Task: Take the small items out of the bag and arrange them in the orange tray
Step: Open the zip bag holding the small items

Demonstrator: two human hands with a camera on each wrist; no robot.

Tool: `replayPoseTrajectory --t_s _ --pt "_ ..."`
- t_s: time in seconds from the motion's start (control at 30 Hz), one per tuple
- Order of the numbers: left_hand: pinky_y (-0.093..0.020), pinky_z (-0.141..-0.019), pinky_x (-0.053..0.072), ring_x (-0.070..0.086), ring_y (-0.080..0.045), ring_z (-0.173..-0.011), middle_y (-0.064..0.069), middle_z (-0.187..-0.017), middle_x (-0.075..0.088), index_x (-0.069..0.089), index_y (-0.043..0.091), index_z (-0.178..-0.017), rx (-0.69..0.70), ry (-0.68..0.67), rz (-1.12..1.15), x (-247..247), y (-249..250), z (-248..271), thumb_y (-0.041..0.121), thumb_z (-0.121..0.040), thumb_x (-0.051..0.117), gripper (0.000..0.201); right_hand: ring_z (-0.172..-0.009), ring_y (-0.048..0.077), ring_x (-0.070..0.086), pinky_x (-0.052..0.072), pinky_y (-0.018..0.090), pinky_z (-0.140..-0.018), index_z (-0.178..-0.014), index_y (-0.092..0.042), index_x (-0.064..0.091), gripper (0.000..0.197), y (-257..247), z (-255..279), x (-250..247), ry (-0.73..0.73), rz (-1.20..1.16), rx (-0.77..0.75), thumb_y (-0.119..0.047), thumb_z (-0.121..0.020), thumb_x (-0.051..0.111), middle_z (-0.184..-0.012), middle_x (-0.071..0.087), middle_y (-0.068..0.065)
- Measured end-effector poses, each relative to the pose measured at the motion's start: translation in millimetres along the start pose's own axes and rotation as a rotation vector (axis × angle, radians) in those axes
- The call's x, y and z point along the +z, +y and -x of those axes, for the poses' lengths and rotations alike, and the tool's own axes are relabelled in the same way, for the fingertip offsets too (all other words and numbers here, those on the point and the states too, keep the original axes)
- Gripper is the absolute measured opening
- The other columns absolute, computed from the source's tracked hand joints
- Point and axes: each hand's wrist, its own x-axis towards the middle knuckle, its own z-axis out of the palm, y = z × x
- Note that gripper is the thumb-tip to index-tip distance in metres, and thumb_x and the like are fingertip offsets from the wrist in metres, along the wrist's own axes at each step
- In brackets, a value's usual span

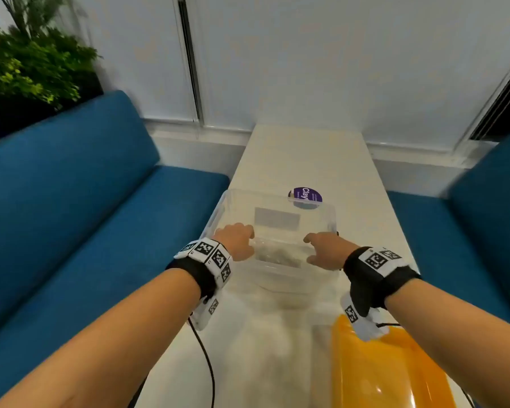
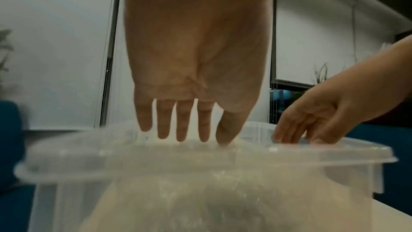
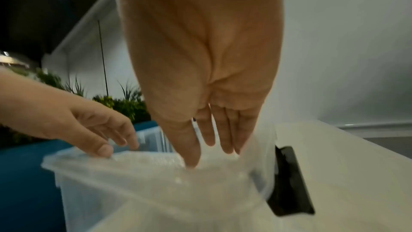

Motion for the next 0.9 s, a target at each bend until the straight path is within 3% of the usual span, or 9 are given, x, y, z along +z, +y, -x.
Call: replayPoseTrajectory --t_s 0.13,0.23,0.33,0.43,0.5,0.57,0.67,0.77,0.9 --pt "-0.041 -0.1 0.038 0.042 -0.03 -0.127 -0.01 -0.14 0.041 0.029 0.015 -0.142 -0.105 -0.086 -0.06 11 -9 -20 0.022 -0.091 0.05 0.055 -0.118 0.031 0.052 0.044 0.036 -0.096 -0.129 -0.004 0.045 0.038 -5 -21 10 -0.021 0.13 0.006 -0.018 -0.094 0.048 -0.128 0.054 0.016" --pt "-0.035 -0.095 0.043 0.051 -0.029 -0.119 -0.012 -0.133 0.05 0.044 0.009 -0.134 -0.119 -0.127 -0.074 11 -16 -32 0.016 -0.09 0.051 0.045 -0.109 0.03 0.058 0.047 0.035 -0.091 -0.114 -0.002 0.057 0.028 -9 -30 16 -0.012 0.178 0.011 -0.017 -0.094 0.044 -0.119 0.061 0.014" --pt "-0.034 -0.088 0.049 0.061 -0.028 -0.1 -0.013 -0.114 0.063 0.063 0.003 -0.103 -0.092 -0.013 -0.119 12 -24 -38 0.012 -0.092 0.043 0.024 -0.104 0.03 0.057 0.042 0.035 -0.089 -0.104 -0.002 0.058 0.025 -9 -30 18 0.017 0.097 0.027 -0.014 -0.097 0.037 -0.116 0.062 0.016" --pt "-0.037 -0.084 0.045 0.057 -0.031 -0.1 -0.014 -0.111 0.059 0.061 0.003 -0.101 -0.045 0.135 -0.11 9 -27 -29 0.015 -0.096 0.037 0.027 -0.087 0.027 0.049 0.034 0.03 -0.075 -0.086 -0.01 0.047 0.021 -10 -19 5 0.091 -0.168 0.024 -0.016 -0.099 0.032 -0.104 0.058 0.017" --pt "-0.038 -0.077 0.04 0.054 -0.031 -0.094 -0.014 -0.098 0.059 0.057 0.004 -0.096 -0.007 0.319 -0.117 0 -24 -17 0.017 -0.096 0.035 0.026 -0.086 0.026 0.049 0.034 0.029 -0.072 -0.092 -0.007 0.052 0.023 -9 -9 -9 0.171 -0.301 0.007 -0.019 -0.099 0.034 -0.099 0.056 0.013" --pt "-0.036 -0.072 0.032 0.047 -0.028 -0.082 -0.007 -0.076 0.052 0.048 0.009 -0.079 0.034 0.489 -0.074 -13 -20 -2 0.02 -0.095 0.036 0.023 -0.088 0.026 0.053 0.037 0.029 -0.068 -0.101 -0.006 0.054 0.024 -9 5 -24 0.271 -0.38 -0.043 -0.022 -0.099 0.037 -0.097 0.056 0.008" --pt "-0.032 -0.069 0.027 0.039 -0.023 -0.07 0.003 -0.059 0.037 0.035 0.015 -0.066 0.116 0.618 0.011 -37 -16 29 0.021 -0.093 0.039 0.028 -0.083 0.017 0.054 0.038 0.021 -0.067 -0.107 -0.012 0.056 0.02 -11 30 -46 0.455 -0.47 -0.135 -0.026 -0.098 0.044 -0.096 0.058 0.001" --pt "-0.029 -0.06 0.024 0.039 -0.022 -0.07 -0.003 -0.061 0.041 0.047 0.005 -0.075 0.186 0.661 0.184 -54 -13 68 0.018 -0.092 0.043 0.022 -0.084 0.004 0.051 0.036 0.005 -0.067 -0.103 -0.018 0.059 0.013 -17 58 -63 0.652 -0.582 -0.204 -0.027 -0.094 0.053 -0.091 0.058 -0.012" --pt "-0.025 -0.056 0.029 0.039 -0.018 -0.069 -0.013 -0.069 0.047 0.049 -0.002 -0.083 0.208 0.623 0.433 -55 -6 121 0.024 -0.092 0.044 0.028 -0.089 -0.005 0.053 0.036 -0.003 -0.071 -0.095 -0.022 0.06 0.007 -29 84 -58 0.753 -0.697 -0.229 -0.028 -0.091 0.059 -0.086 0.06 -0.02"
